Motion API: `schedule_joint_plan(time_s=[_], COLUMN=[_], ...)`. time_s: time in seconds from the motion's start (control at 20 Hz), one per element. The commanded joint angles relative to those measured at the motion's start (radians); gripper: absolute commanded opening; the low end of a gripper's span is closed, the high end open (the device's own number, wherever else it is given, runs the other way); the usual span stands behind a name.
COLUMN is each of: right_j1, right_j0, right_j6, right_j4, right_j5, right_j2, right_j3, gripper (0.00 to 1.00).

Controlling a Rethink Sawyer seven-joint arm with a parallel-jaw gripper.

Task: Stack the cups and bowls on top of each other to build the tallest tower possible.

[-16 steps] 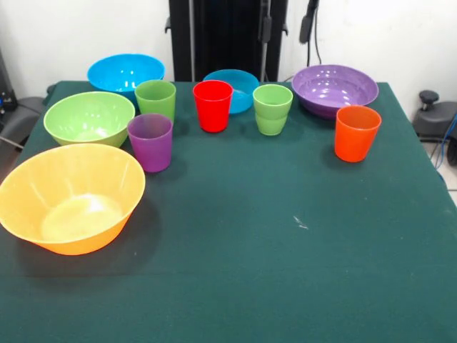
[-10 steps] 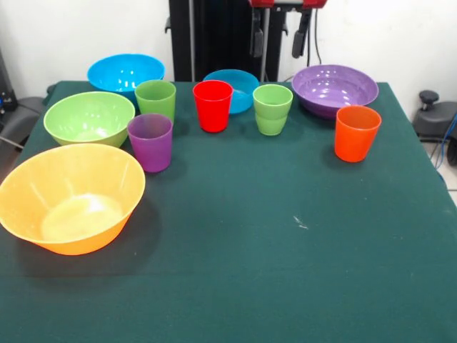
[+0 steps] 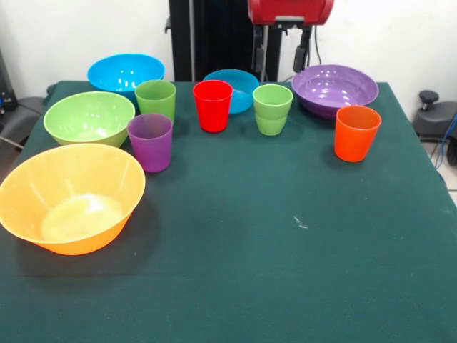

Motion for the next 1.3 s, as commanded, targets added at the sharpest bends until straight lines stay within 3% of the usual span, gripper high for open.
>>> schedule_joint_plan(time_s=[0.05, 0.45, 0.65, 1.05, 1.3], right_j1=[0.085, 0.183, 0.201, 0.131, 0.029], right_j0=[0.013, 0.051, 0.058, 0.059, 0.065], right_j6=[-0.031, -0.002, 0.011, 0.043, 0.039], right_j4=[-0.050, -0.035, -0.023, -0.022, -0.014], right_j5=[0.009, -0.012, -0.060, -0.061, 0.041], right_j2=[0.144, 0.171, 0.185, 0.160, 0.130], right_j3=[-0.047, -0.108, -0.095, -0.039, -0.035], gripper=[1.00, 1.00, 1.00, 1.00, 1.00])
